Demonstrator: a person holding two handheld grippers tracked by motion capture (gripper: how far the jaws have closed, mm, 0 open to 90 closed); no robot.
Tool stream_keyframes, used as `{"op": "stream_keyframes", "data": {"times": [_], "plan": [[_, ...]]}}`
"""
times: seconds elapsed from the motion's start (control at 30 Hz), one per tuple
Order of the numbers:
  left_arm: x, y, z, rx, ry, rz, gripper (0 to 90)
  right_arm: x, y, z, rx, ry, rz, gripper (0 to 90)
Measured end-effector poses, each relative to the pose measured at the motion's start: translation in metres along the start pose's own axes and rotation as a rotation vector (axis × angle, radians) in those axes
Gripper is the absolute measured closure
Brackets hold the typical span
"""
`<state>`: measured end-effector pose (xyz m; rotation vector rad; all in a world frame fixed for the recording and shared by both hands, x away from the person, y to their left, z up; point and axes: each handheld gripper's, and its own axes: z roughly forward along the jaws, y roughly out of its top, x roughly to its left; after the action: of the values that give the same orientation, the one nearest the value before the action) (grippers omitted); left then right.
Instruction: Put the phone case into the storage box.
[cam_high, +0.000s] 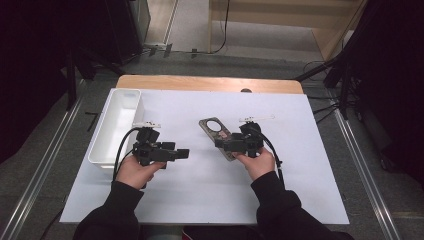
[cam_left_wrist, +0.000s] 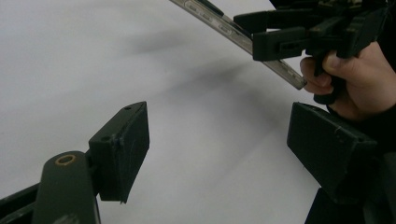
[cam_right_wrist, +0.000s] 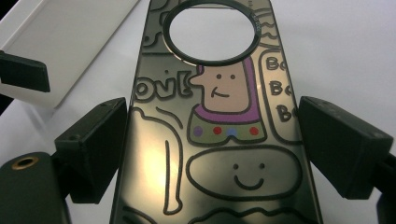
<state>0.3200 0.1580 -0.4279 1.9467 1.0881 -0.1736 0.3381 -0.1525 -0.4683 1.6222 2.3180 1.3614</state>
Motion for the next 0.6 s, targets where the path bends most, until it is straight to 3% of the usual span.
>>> {"op": "stream_keyframes", "data": {"times": [0.23, 0.37, 0.6], "plan": [[0.0, 0.014, 0.002, -0.007, 0.013, -0.016, 20.8, 0.002, 0.004, 0.005, 0.001, -0.009, 0.018, 10.7], [0.002, 0.018, 0.007, -0.005, 0.03, -0.028, 20.8, 0.001, 0.004, 0.004, -0.011, -0.011, 0.039, 10.7], [0.005, 0.027, 0.016, 0.004, 0.024, -0.063, 20.8, 0.003, 0.001, 0.006, -0.049, -0.028, 0.067, 10.7]]}}
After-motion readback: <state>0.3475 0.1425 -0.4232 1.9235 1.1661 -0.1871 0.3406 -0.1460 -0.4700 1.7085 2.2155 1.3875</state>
